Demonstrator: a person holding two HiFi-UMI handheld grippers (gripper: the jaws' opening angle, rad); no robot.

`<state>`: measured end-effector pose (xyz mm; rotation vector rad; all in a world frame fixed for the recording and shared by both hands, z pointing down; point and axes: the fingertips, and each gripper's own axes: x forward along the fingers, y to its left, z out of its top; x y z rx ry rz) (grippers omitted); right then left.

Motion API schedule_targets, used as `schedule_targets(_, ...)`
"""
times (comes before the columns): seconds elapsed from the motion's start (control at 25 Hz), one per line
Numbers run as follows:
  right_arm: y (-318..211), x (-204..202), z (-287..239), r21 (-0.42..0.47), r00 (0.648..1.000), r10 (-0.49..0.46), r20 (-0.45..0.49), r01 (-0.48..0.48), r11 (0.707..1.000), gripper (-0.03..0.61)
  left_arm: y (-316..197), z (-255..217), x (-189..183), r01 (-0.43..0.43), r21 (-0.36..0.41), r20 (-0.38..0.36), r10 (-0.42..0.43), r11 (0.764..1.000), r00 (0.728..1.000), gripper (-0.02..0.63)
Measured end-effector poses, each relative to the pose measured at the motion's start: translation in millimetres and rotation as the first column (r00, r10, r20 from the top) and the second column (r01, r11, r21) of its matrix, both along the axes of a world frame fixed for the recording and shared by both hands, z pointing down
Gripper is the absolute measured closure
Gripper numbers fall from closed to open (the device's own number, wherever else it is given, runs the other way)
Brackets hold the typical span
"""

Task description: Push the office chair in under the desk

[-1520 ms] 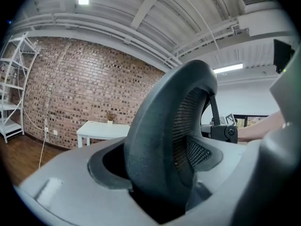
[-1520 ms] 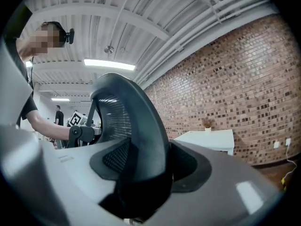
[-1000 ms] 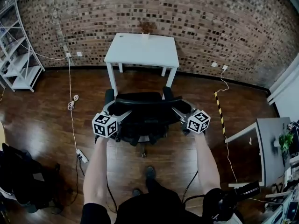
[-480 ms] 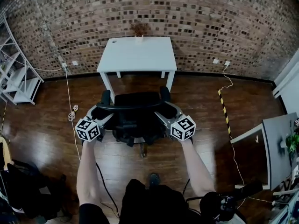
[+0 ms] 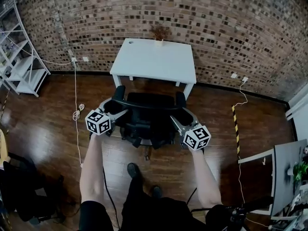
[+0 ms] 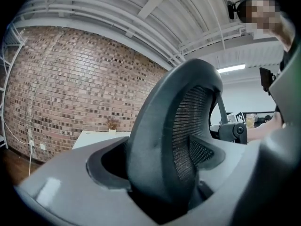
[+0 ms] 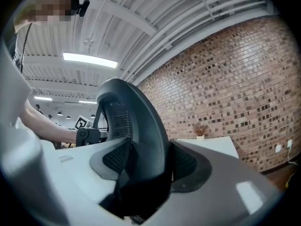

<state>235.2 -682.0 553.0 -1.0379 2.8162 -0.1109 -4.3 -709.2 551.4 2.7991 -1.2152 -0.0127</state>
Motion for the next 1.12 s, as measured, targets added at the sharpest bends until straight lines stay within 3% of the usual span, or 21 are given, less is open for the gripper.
schedule_targets(0.24,-24.5,-68.3,10.9,-0.016,0.999,0.037,0.016,-0.037,0.999,0.333,-25.7,1.7,-67.2,-0.041,0.014,0.016,0.040,0.999,0.999,0.110)
schedule_targets(0.64,-130.6,-111.9,18.7,-0.012,0.994,0.110,0.006,-0.110,0.994,0.331,-142.0,10.1,-111.3,-0.109,0.001,0.016,0.109,0.994,0.994,0.112)
schedule_targets(0.84,-204.5,-109.8,22.4,-0.043,0.996,0.085,-0.023,-0.086,0.995,0.333,-209.6,9.7,-113.8,-0.095,-0.028,-0.018,0.095,0.995,0.995,0.112)
schedule_targets(1.12,-261.6,-95.7,59.0,-0.045,0.994,0.090,-0.057,-0.093,0.995,0.333,-264.9,36.0,-100.8,-0.110,-0.041,-0.048,0.108,0.993,0.993,0.117)
